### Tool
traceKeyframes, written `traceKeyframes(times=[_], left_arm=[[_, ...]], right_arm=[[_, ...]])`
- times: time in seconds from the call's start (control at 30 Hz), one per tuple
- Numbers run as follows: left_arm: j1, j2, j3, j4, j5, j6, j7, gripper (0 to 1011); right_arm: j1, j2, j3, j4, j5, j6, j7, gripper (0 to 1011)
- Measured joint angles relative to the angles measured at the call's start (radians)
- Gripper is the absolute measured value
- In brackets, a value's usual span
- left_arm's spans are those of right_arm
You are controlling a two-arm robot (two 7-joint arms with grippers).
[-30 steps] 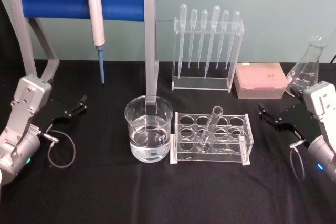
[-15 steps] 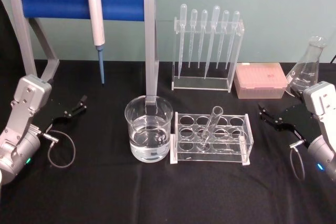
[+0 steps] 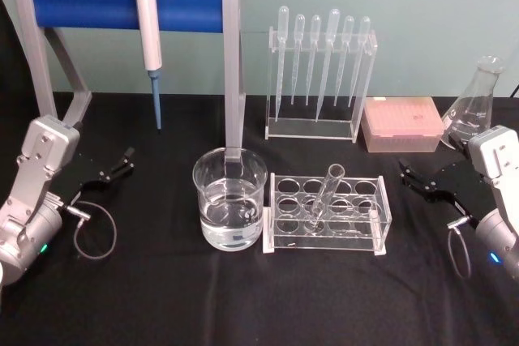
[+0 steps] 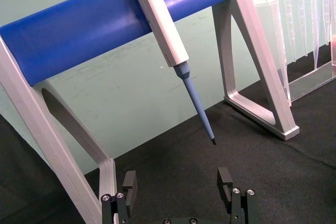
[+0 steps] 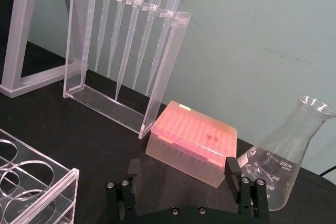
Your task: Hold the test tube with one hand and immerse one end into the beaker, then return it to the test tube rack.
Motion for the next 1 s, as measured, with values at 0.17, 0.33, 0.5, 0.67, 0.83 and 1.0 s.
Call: traceKeyframes(times=[0.17,0.33,0.5,0.67,0.83,1.0], left_arm=[[0.000,0.000,0.000,0.000,0.000,0.000,0.000,1000],[0.000,0.000,0.000,0.000,0.000,0.000,0.000,1000],[0.000,0.000,0.000,0.000,0.000,0.000,0.000,1000],[0.000,0.000,0.000,0.000,0.000,0.000,0.000,1000],[0.000,0.000,0.000,0.000,0.000,0.000,0.000,1000],[0.000,0.000,0.000,0.000,0.000,0.000,0.000,1000]], right_arm=[[0.000,0.000,0.000,0.000,0.000,0.000,0.000,1004],[0.000,0.000,0.000,0.000,0.000,0.000,0.000,1004],[0.000,0.000,0.000,0.000,0.000,0.000,0.000,1004],[0.000,0.000,0.000,0.000,0.000,0.000,0.000,1004],[0.000,0.000,0.000,0.000,0.000,0.000,0.000,1004],[0.000,0.000,0.000,0.000,0.000,0.000,0.000,1004]])
